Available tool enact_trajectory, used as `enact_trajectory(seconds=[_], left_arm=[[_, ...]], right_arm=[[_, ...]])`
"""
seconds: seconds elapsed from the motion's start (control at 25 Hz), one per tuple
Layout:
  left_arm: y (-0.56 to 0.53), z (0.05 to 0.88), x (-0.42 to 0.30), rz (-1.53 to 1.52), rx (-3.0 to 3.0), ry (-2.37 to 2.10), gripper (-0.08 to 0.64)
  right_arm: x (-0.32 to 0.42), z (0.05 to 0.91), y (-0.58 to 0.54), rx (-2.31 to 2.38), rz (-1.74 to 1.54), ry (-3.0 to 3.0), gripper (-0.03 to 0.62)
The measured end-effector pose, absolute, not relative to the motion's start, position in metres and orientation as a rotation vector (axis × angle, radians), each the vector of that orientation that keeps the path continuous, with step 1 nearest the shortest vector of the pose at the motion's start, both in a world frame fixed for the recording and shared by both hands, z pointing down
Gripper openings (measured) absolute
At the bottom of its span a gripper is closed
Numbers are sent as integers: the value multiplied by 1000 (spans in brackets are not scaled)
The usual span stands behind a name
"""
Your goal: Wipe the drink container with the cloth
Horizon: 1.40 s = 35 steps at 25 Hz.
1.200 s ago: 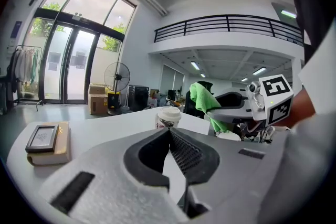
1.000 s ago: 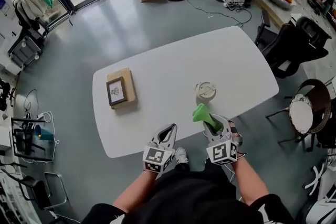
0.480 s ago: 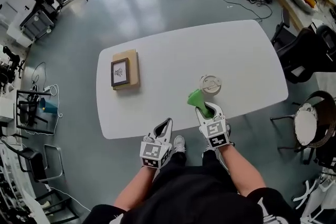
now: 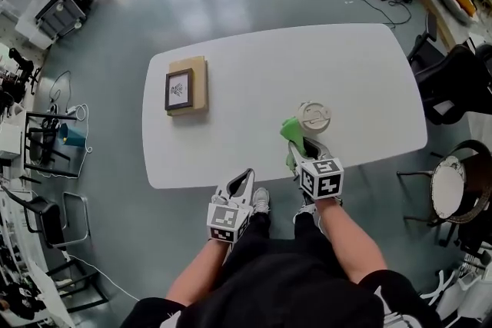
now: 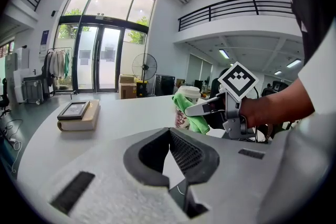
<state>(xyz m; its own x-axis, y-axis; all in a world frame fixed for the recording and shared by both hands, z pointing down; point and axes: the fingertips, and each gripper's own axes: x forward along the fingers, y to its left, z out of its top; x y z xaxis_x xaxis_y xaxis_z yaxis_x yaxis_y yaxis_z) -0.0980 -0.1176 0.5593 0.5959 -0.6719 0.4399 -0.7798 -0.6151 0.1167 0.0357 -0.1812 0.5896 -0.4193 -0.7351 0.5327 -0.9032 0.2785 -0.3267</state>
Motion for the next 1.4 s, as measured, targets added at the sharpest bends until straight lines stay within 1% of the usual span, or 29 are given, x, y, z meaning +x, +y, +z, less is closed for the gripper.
enact_trajectory(seconds=[0.32, 0.8, 1.24, 1.4], left_arm=[[-115, 567, -106, 537, 2495, -1204, 14], [-116, 576, -119, 561, 2475, -1212, 14], [-106, 587, -122, 598, 2460, -1192, 14], [-112, 584, -122, 596, 2471, -1196, 14]], right_arm=[[41, 601, -188, 1578, 1186, -2267, 123], [42, 649, -193, 1645, 1468, -2121, 123], [37, 689, -196, 1579, 1662, -2032, 123], [24, 676, -193, 1481, 1552, -2122, 123]])
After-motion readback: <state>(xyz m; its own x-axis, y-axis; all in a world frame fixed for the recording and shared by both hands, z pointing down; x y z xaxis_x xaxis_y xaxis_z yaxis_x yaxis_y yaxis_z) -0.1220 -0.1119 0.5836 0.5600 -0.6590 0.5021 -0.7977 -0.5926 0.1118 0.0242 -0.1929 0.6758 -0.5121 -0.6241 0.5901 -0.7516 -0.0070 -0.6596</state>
